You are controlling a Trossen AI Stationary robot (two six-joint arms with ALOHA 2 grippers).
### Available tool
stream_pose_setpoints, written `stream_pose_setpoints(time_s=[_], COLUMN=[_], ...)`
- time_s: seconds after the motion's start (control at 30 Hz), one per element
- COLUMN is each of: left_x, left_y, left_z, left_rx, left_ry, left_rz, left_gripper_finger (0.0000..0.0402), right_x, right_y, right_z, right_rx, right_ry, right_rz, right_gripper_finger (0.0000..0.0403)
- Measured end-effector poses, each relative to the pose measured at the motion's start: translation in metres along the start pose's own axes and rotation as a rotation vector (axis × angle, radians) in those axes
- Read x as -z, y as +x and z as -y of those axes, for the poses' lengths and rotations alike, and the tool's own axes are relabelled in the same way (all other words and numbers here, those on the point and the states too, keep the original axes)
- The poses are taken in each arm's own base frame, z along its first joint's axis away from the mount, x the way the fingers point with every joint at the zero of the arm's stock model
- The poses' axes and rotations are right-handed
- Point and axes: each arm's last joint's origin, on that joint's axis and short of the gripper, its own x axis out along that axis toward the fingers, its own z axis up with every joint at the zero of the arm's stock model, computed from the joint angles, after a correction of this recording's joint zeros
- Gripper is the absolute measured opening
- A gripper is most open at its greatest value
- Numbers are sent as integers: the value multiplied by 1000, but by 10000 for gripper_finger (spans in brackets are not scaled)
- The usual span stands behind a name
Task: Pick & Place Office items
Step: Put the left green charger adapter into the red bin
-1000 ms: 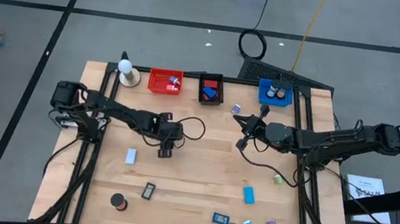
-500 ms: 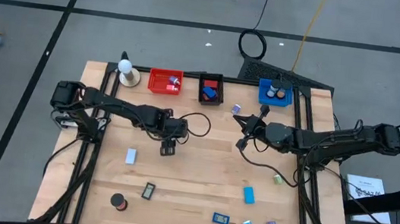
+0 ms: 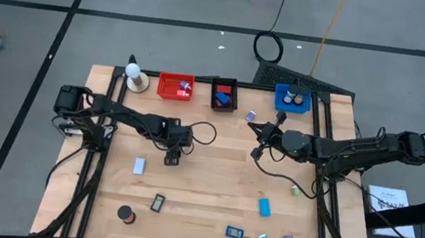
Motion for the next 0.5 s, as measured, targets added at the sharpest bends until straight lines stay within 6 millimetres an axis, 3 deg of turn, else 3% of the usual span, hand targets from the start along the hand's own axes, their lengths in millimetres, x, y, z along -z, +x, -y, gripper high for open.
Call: stream_pose_setpoints(time_s=[0.3, 0.4, 0.5], left_x=[-4, -14, -21], left_y=[-1, -17, -42], left_z=[3, -7, -31], left_rx=[21, -29, -130], left_ry=[4, -18, -125], left_rz=[15, 71, 130], left_gripper_finger=[136, 132, 132], right_x=[0, 0, 0], right_y=[0, 0, 0], right_z=[0, 0, 0], right_rx=[0, 0, -1], right_ry=[0, 0, 3], right_rz=[0, 0, -1], right_gripper_finger=[4, 4, 4])
